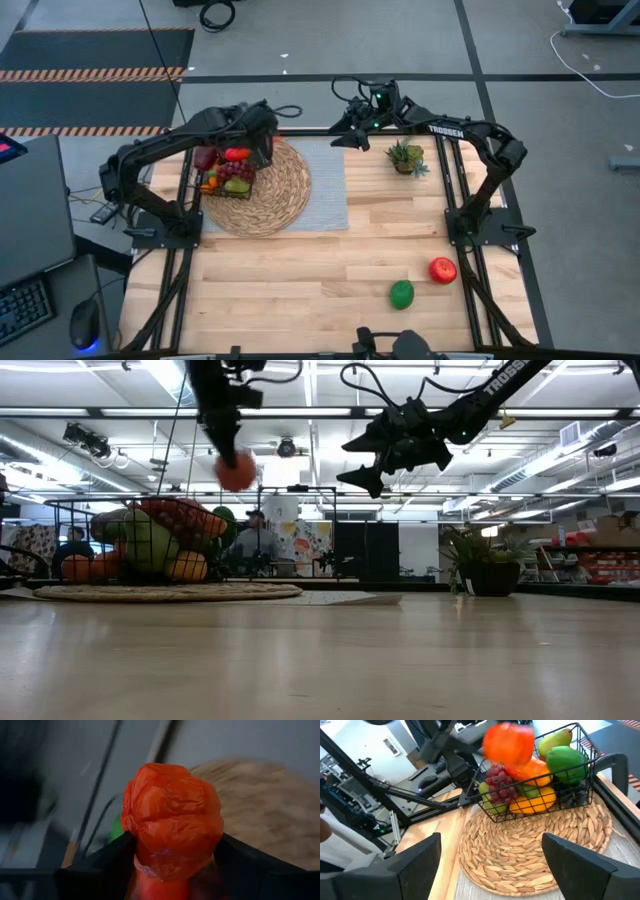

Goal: Build produce basket
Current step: Put the orange pumpkin into the wire basket

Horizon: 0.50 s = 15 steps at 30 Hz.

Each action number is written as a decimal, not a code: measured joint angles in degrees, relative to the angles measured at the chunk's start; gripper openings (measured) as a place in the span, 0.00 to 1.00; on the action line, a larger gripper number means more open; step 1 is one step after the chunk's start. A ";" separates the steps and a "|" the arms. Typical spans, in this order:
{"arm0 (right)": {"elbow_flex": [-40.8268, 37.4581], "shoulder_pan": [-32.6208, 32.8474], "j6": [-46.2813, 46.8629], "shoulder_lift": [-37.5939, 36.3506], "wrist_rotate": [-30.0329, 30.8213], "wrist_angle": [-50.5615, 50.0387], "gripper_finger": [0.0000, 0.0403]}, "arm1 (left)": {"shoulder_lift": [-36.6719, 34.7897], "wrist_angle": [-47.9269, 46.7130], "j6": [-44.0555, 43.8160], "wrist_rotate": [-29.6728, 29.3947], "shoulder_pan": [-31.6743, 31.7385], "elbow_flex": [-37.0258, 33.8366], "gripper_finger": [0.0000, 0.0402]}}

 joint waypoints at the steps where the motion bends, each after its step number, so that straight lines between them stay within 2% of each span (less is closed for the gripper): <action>1: 0.00 0.06 0.00 0.00 0.15 -0.03 0.87 | 0.00 -1.86 -2.72 -2.94 0.59 0.00 0.63; 4: 0.00 0.37 -0.33 -0.02 0.81 -0.02 0.87 | 0.00 -6.49 -9.95 -10.56 2.84 0.00 0.63; 6: 0.00 0.77 -0.83 -0.02 1.77 -0.04 0.87 | 0.00 -7.80 -13.74 -13.22 4.61 0.00 0.63; 11: 0.00 1.72 -3.18 -0.04 3.18 -0.61 0.87 | 0.09 -7.98 -17.89 -12.29 10.05 0.00 0.64; 15: 0.00 2.23 -4.24 -0.04 3.38 -1.06 0.87 | 1.05 -7.84 -18.90 -6.95 13.54 -0.07 0.67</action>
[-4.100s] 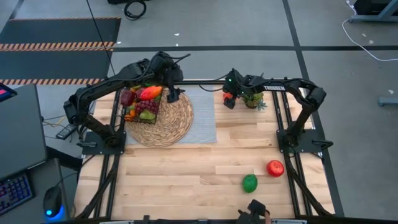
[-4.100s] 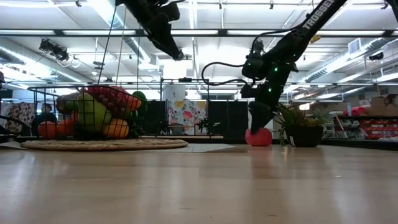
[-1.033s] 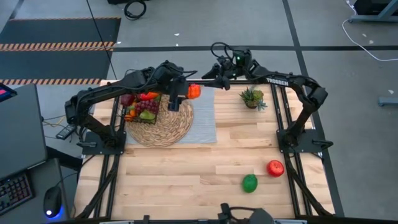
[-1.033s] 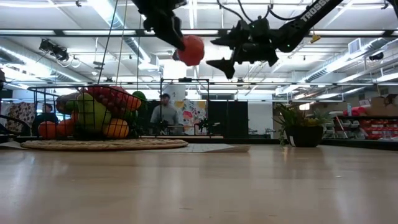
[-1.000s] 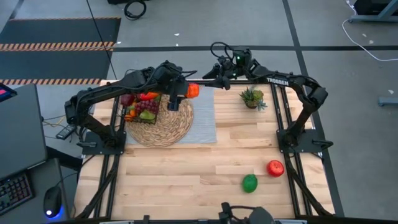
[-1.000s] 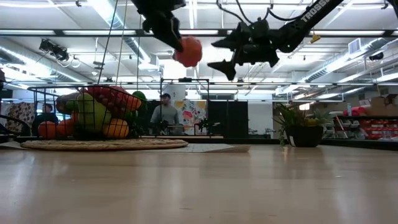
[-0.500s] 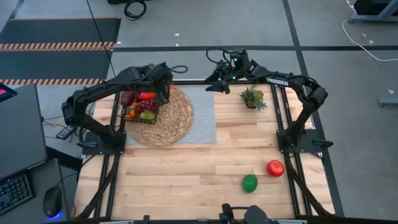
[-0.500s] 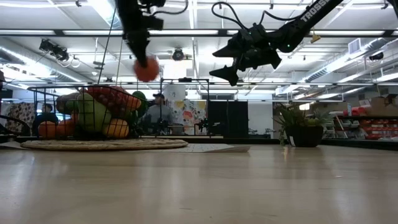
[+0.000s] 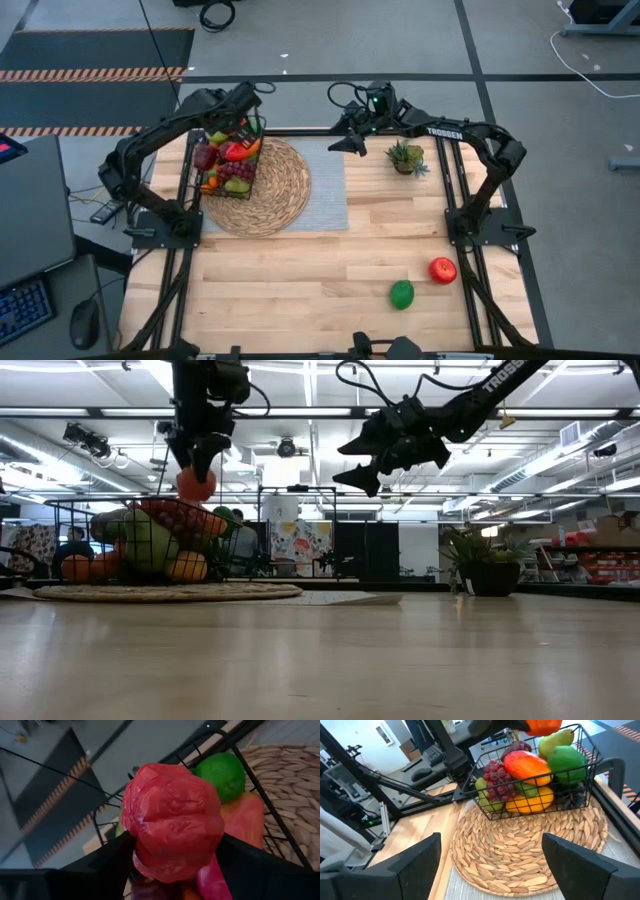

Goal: Build produce basket
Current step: Put the orange pumpkin into the wire basket, then put the red apple into the wire basket

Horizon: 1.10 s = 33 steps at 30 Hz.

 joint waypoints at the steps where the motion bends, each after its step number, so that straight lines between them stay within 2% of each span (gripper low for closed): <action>1: 0.00 0.16 -0.28 0.00 0.02 -0.33 0.87 | 0.25 0.00 0.02 0.73 0.74 0.00 0.68; 8: 0.00 1.05 -3.66 -0.02 0.09 -4.80 0.87 | 3.29 -0.04 2.63 1.03 2.39 -0.02 0.78; 15: 0.00 1.06 -6.68 -0.02 2.53 -6.55 0.87 | 4.46 0.45 2.96 0.90 1.75 -0.02 0.79; 22: 0.00 0.78 -3.84 -0.02 4.01 -6.09 0.87 | 3.80 1.19 3.21 0.86 -2.22 -0.02 0.79; 25: 0.00 1.05 0.03 -0.46 9.16 -7.14 0.87 | 3.25 3.40 3.21 1.03 -5.09 -0.02 0.79; 28: 0.00 2.43 -1.86 -2.14 15.90 -10.93 0.87 | 2.35 6.94 3.96 3.62 -8.11 -0.04 0.79; 33: 0.00 6.34 -7.64 -6.33 28.19 -21.63 0.87 | 1.18 17.93 6.35 14.56 -13.61 -0.02 0.79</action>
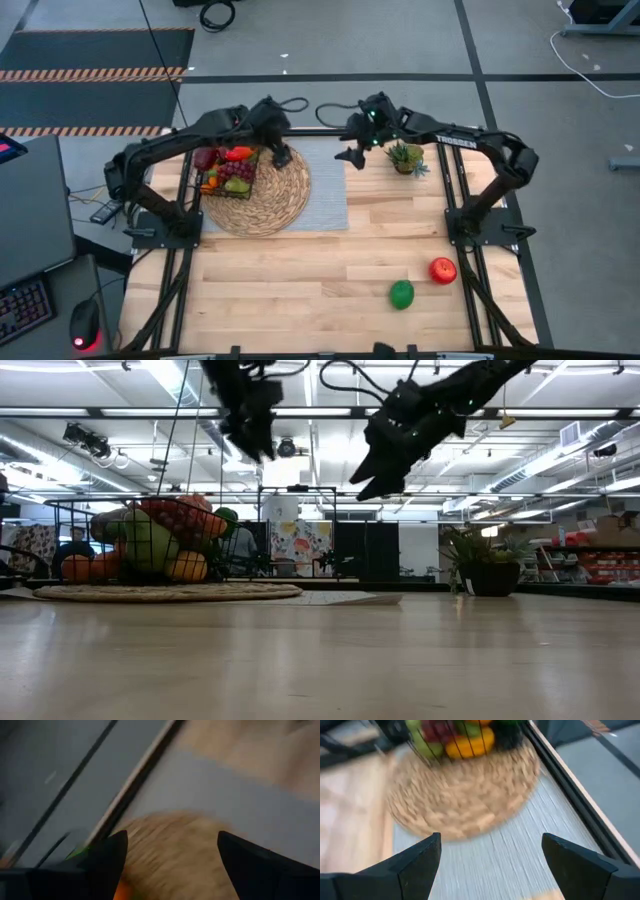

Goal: Build produce basket
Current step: Put the red apple into the wire basket

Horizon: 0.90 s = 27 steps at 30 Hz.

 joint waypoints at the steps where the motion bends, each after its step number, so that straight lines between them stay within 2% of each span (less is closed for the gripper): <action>1: 0.00 1.01 -0.69 -0.95 2.13 -2.09 0.87 | 0.00 2.22 0.75 2.40 -0.82 0.02 0.79; 6: 0.00 6.31 -0.52 -5.28 9.49 -14.03 0.87 | 1.26 9.19 1.27 11.85 -5.43 0.08 0.79; 11: 0.00 12.26 5.47 -8.49 17.70 -30.45 0.87 | 3.19 10.26 2.22 13.01 -10.42 -0.66 0.79; 16: -2.37 19.15 15.77 -12.95 20.59 -39.76 0.87 | 2.76 22.42 0.78 14.84 -12.86 -11.56 0.79; 22: -9.27 27.65 30.30 -20.25 22.32 -43.88 0.87 | 2.69 44.64 -3.17 20.02 -13.81 -25.53 0.79; 24: -12.26 30.45 36.00 -22.19 23.04 -45.86 0.87 | 2.67 52.73 -3.97 21.40 -14.58 -28.97 0.79; 27: -16.93 34.80 45.18 -24.35 22.48 -48.67 0.87 | 2.67 59.82 -4.95 22.08 -15.98 -32.33 0.79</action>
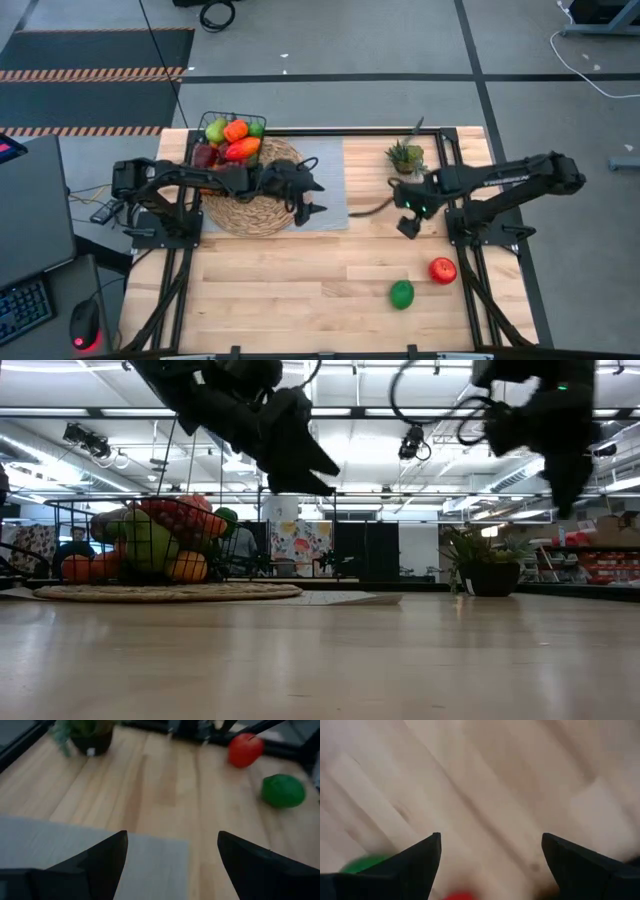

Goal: Build produce basket
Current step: Put the red apple into the wire basket

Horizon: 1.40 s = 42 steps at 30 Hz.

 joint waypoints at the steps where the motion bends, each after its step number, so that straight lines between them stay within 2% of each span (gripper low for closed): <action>1: -1.46 1.58 3.03 -0.62 -0.85 -0.32 0.87 | 0.00 1.73 -0.20 0.06 -0.57 -0.55 0.79; 6: -5.63 10.47 15.57 -2.17 -6.18 0.32 0.87 | 0.00 5.56 -0.24 0.00 -4.16 -0.92 0.79; 15: -4.43 25.60 34.19 -2.07 -6.26 -0.68 0.87 | -0.02 9.02 -0.49 -0.73 -11.30 -0.92 0.79; 20: -4.41 33.79 43.75 0.11 -8.82 -2.04 0.86 | -0.02 8.97 -1.66 -2.18 -13.92 -0.92 0.79; 25: -4.41 39.36 48.47 2.73 -8.84 -2.41 0.86 | -0.02 8.96 -1.99 -3.59 -15.67 -0.92 0.79; 31: -4.41 42.02 49.32 5.04 -8.88 -2.33 0.85 | -0.02 8.96 -3.21 -4.38 -17.10 -0.92 0.78; 35: -4.41 42.89 49.32 6.01 -8.86 -1.45 0.75 | -0.02 8.94 -3.20 -4.84 -17.59 -0.92 0.77; 42: -4.41 43.35 48.92 6.63 -8.82 0.75 0.40 | -0.02 8.94 -3.20 -5.90 -17.59 -0.92 0.76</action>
